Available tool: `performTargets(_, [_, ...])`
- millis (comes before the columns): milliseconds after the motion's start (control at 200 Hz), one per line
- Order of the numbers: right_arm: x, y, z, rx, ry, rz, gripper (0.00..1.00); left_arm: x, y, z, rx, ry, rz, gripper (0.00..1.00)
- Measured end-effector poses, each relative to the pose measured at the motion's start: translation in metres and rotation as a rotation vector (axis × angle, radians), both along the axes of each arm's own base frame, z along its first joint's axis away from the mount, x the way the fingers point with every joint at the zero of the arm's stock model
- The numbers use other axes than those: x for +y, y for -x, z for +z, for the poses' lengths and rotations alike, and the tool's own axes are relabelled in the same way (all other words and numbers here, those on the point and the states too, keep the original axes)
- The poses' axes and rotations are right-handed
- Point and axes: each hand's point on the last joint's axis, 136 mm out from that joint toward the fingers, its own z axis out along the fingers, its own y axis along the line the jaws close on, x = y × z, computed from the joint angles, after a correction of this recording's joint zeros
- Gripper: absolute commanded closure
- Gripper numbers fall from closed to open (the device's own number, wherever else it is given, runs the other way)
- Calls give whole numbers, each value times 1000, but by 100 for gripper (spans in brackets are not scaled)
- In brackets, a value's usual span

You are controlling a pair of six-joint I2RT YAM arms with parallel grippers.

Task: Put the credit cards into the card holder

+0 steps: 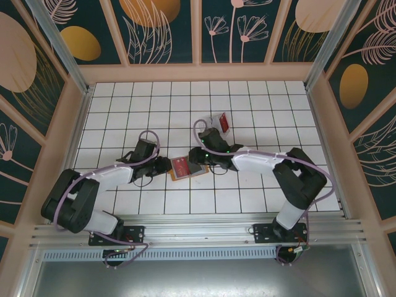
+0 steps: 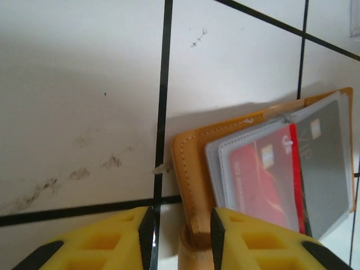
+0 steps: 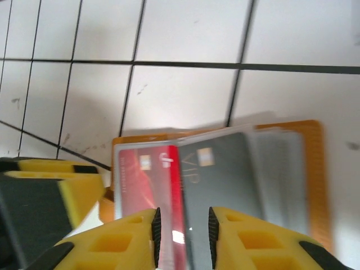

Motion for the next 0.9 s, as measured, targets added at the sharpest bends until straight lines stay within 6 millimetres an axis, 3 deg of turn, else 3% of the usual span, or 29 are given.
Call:
performTargets(185, [-31, 7, -27, 78, 26, -37, 65, -7, -5, 26, -44, -1, -6, 65])
performTargets(335, [-30, 15, -32, 115, 5, -21, 64, -33, 3, 35, -51, 20, -72, 68])
performTargets(445, [-25, 14, -27, 110, -22, -11, 64, -48, 9, 28, -25, 23, -110, 72])
performTargets(606, [-22, 13, -25, 104, -35, -5, 64, -48, 11, 7, 27, -4, -109, 73])
performTargets(721, [-22, 14, -34, 120, -24, -3, 64, -49, 11, -6, 48, -15, -109, 73])
performTargets(901, [-22, 15, -44, 137, -11, -2, 64, -52, 7, -9, 35, -6, -111, 74])
